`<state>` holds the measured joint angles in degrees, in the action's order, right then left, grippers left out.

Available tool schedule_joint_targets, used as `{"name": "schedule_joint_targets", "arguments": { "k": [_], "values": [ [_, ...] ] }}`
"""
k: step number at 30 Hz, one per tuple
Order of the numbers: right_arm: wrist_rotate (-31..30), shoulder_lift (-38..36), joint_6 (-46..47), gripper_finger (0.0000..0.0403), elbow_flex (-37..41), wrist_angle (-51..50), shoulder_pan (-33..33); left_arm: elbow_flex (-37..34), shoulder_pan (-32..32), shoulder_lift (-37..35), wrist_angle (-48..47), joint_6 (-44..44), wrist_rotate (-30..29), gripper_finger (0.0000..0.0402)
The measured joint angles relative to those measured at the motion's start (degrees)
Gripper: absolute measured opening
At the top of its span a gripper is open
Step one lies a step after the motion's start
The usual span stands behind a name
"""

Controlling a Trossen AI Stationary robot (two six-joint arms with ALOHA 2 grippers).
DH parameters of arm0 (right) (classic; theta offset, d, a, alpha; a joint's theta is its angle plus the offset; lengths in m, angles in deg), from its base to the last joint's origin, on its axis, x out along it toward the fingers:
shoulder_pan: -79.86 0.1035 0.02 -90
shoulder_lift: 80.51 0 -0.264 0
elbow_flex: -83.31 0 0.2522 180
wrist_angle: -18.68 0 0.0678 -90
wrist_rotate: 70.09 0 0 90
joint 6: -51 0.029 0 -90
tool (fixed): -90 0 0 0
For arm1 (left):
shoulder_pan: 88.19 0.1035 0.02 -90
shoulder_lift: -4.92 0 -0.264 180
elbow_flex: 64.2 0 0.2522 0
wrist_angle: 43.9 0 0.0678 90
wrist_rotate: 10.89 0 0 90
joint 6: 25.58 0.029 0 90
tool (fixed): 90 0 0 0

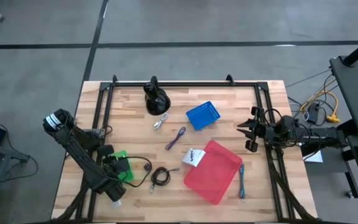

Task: Pick and place items into bin
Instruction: Put the left white card reader box into the green bin

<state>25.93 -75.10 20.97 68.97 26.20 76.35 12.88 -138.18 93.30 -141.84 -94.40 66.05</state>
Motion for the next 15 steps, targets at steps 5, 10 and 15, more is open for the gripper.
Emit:
{"name": "schedule_joint_targets", "arguments": {
  "k": [5, 10, 15],
  "values": [
    [0.00, 0.00, 0.00, 0.0047, 0.00, 0.00, 0.00, -1.35, 0.00, 0.00, 0.47, -3.40, 0.04, 0.0040],
    [0.00, 0.00, 0.00, 0.0047, 0.00, 0.00, -0.01, -1.41, 0.00, 0.00, 1.39, -4.41, 0.79, 0.0040],
    [0.00, -0.02, 0.00, 0.0047, 0.00, 0.00, 0.00, -1.41, 0.00, 0.00, 1.24, -4.41, 1.01, 0.0059]
  ]
}}
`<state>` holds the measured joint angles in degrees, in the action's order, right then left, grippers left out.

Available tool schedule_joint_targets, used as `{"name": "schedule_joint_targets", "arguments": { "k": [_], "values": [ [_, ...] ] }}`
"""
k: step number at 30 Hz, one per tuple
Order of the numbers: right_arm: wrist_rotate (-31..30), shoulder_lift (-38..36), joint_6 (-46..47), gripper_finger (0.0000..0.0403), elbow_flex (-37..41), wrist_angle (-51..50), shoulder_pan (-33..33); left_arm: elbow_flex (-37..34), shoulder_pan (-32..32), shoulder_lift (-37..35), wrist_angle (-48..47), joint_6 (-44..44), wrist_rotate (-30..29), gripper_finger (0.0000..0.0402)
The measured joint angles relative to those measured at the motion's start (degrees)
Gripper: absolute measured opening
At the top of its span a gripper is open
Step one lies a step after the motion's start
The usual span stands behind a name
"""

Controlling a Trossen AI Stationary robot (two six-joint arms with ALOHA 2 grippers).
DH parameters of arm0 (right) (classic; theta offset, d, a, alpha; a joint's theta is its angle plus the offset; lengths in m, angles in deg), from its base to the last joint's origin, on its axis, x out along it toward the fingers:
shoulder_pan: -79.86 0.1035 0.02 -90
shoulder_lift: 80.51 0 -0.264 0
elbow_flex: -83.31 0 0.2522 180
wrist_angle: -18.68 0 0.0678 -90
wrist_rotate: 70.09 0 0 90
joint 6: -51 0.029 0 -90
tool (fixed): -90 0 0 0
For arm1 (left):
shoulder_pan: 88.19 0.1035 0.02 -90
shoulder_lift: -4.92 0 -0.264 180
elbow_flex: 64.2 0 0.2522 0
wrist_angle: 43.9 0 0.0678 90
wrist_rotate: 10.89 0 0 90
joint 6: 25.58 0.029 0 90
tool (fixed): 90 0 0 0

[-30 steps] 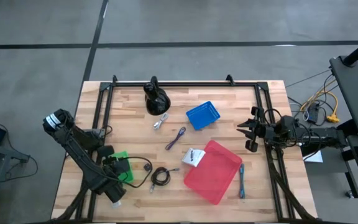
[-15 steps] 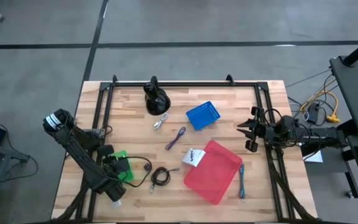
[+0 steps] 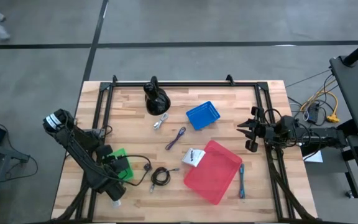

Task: Pick and place items into bin
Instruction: Put the left white card reader box into the green bin

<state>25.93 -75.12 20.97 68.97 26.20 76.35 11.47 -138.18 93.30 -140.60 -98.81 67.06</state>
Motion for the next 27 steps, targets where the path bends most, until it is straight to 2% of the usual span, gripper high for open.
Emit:
{"name": "schedule_joint_targets", "arguments": {
  "k": [6, 11, 27],
  "values": [
    [0.00, 0.01, -0.01, 0.0047, 0.00, 0.00, 0.00, 0.00, 0.00, 0.00, 0.00, -0.13, 0.02, 0.0107],
    [0.00, 0.02, 0.00, 0.0047, 0.00, 0.00, 0.00, 0.00, 0.00, 0.00, 0.03, -0.13, 0.02, 0.0132],
    [0.00, 0.02, 0.00, 0.0047, 0.00, 0.01, -0.01, 1.97, 0.00, -0.08, 0.42, -0.07, 0.16, 0.0140]
  ]
}}
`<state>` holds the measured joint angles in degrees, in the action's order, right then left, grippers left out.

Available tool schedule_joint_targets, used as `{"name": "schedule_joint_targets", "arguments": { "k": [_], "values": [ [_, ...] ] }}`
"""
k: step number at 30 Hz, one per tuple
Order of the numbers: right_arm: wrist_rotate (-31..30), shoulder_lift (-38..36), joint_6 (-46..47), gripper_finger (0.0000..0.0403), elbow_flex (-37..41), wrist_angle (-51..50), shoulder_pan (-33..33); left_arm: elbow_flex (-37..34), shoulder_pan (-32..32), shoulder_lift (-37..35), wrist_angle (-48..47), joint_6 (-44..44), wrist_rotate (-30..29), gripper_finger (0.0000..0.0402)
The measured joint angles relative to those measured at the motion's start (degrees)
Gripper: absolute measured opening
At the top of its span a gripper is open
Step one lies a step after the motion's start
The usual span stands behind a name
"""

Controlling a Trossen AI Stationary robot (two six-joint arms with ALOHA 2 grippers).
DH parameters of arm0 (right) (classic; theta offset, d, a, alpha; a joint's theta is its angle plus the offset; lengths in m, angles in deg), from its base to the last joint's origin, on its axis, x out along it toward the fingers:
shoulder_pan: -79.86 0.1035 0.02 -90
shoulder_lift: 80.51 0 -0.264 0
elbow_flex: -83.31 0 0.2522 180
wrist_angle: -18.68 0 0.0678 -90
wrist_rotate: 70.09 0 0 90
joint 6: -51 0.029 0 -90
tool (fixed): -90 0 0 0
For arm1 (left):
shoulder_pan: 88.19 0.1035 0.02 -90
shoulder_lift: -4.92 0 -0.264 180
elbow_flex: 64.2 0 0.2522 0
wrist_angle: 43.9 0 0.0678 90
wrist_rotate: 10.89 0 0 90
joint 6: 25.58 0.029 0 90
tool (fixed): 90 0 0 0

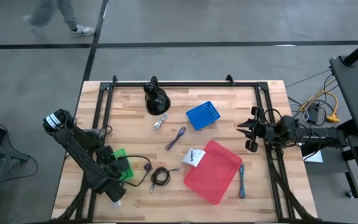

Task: Pick and place items into bin
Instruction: Put the left white card reader box into the green bin

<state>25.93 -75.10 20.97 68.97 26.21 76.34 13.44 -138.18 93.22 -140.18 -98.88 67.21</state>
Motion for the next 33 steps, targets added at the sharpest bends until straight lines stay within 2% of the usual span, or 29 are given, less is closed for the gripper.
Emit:
{"name": "schedule_joint_targets", "arguments": {
  "k": [33],
  "values": [
    [0.00, 0.00, 0.00, 0.0047, 0.00, 0.01, 0.01, 0.11, -0.01, -0.06, 4.11, -0.02, 2.88, 0.0140]
  ]
}}
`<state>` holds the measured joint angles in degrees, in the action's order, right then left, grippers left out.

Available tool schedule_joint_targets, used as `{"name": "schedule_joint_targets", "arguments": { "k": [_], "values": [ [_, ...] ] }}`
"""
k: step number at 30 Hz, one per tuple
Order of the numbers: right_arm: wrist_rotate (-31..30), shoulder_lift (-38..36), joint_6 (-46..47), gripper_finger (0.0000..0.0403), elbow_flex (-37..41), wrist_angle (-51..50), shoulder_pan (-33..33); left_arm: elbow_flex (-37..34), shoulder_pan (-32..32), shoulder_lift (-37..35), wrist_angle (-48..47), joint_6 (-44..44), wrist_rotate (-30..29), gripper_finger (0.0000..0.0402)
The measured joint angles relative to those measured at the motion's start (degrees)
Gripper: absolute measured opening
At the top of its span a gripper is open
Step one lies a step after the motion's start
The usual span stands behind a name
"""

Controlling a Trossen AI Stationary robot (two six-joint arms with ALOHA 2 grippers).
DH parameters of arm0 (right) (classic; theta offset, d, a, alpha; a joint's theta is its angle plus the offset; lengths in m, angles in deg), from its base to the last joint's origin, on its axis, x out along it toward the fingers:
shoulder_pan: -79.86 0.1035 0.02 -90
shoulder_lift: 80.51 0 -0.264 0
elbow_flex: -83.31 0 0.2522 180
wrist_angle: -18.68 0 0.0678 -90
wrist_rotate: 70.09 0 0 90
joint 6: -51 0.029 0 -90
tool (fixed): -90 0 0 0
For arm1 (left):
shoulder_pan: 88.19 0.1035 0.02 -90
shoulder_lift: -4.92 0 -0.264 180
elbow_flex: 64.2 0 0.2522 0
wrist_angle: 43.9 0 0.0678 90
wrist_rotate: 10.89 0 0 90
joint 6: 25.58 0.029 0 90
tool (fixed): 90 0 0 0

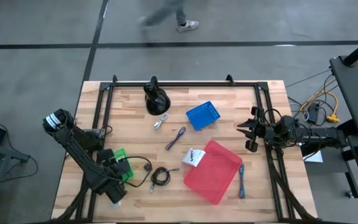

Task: Pick and place items into bin
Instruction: Put the left white card reader box into the green bin, then put the white card reader box into the green bin

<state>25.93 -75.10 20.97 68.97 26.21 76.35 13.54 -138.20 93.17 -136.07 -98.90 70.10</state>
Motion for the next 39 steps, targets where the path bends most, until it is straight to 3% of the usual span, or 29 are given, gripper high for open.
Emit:
{"name": "schedule_joint_targets", "arguments": {
  "k": [39],
  "values": [
    [0.00, 0.00, 0.00, 0.0047, 0.00, -0.01, -0.01, 0.02, 0.00, 0.00, 3.28, -1.86, 0.35, 0.0140]
  ]
}}
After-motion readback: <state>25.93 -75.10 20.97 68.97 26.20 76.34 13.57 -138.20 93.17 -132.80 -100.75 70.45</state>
